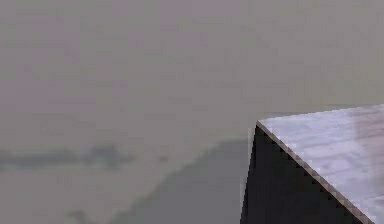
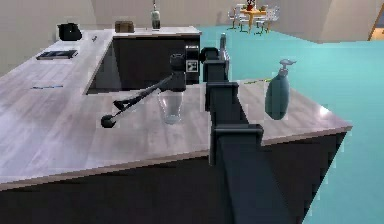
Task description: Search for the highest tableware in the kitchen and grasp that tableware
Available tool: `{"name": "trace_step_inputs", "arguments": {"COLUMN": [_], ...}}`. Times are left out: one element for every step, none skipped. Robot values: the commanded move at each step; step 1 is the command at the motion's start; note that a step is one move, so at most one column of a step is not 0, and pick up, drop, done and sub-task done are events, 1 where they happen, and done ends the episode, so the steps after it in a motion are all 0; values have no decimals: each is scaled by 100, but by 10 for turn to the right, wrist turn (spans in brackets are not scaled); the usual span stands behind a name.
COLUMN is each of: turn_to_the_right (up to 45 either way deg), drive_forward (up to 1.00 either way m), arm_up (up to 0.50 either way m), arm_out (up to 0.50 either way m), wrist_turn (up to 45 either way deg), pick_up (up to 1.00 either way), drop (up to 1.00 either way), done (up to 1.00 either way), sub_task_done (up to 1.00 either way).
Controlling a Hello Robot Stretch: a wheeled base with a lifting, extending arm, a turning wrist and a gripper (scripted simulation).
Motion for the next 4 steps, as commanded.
{"name": "trace_step_inputs", "arguments": {"turn_to_the_right": [0, 0, 0, 0], "drive_forward": [0, 0, 0, 0], "arm_up": [0, 0, 0, 0], "arm_out": [0, 0, 0, 0], "wrist_turn": [450, 240, 0, 0], "pick_up": [0, 0, 100, 0], "drop": [0, 0, 0, 0], "done": [0, 0, 0, 100], "sub_task_done": [0, 0, 0, 0]}}
